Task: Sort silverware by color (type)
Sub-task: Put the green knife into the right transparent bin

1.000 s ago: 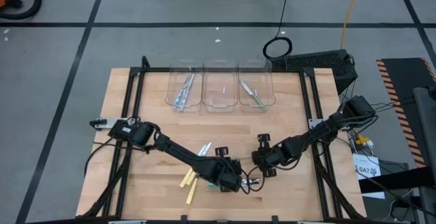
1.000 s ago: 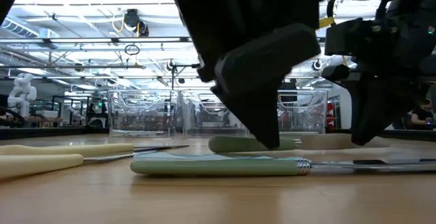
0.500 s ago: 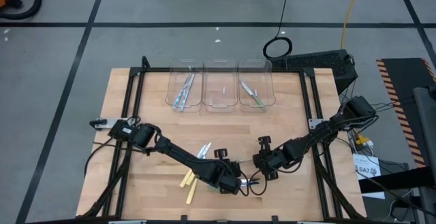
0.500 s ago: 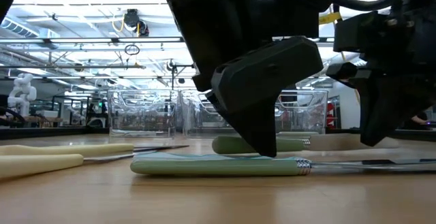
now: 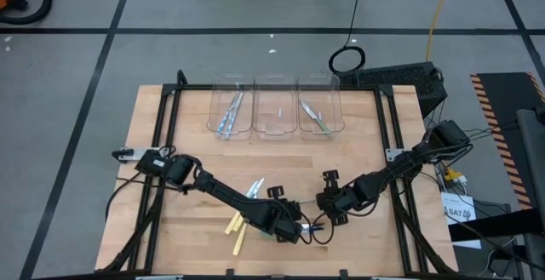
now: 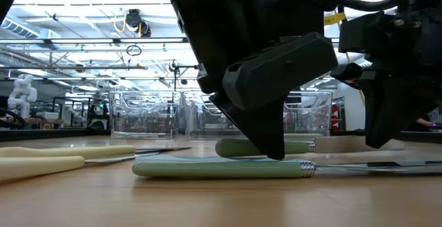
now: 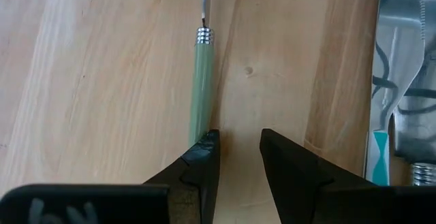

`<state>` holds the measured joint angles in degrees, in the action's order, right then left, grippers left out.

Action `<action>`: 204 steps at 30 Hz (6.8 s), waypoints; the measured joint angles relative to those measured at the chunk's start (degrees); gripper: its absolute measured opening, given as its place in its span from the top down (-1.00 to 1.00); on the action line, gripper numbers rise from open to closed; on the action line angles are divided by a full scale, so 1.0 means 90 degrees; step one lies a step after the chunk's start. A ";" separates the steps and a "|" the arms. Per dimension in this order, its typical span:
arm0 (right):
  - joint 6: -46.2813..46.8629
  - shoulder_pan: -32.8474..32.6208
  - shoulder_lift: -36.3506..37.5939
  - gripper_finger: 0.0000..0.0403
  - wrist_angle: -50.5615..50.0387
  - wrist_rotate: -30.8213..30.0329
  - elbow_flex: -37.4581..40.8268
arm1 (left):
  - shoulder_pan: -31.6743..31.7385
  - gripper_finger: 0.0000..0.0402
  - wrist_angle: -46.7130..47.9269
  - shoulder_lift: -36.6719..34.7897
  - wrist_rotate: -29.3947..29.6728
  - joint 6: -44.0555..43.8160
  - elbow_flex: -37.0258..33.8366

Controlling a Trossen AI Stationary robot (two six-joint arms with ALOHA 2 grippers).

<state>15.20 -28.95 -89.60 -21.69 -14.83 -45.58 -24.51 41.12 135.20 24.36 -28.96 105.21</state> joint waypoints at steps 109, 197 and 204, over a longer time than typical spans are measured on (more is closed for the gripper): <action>0.0390 -0.1506 0.2953 0.35 -0.0427 -0.2815 0.0567 | -0.2301 0.84 0.5406 -0.0071 0.3867 -0.3154 0.2806; -0.3833 0.0054 0.3369 0.35 0.4224 0.0278 0.0942 | 0.0374 0.84 -1.3855 -0.3412 0.0384 0.4024 -0.7343; -0.3275 0.0547 0.2761 0.35 0.5435 0.0044 0.0942 | 0.0364 0.84 -1.3910 -0.2418 0.0126 0.4181 -0.6270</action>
<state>-14.28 -24.03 -64.75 27.23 -14.43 -37.10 -21.23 -84.07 113.43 25.50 8.67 48.78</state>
